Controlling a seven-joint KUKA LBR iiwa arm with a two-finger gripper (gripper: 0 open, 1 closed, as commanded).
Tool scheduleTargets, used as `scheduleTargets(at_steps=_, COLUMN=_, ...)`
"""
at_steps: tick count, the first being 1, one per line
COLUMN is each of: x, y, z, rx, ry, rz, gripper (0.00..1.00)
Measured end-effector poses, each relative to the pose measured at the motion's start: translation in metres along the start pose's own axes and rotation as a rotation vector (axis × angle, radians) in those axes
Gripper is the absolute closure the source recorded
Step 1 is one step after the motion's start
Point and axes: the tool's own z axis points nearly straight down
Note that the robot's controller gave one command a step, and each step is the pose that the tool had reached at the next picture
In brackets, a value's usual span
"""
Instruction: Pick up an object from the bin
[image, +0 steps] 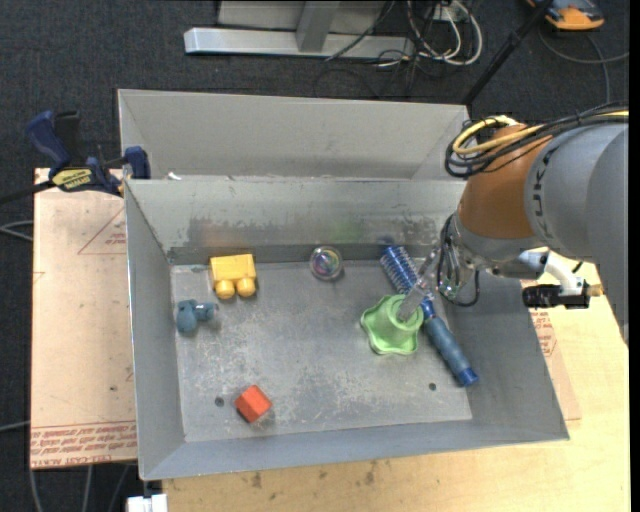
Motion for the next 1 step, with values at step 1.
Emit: scheduleTargets(at_steps=1, x=0.0005, y=0.0169, z=0.0001, rx=-0.015, ry=-0.006, rz=0.1, gripper=0.0)
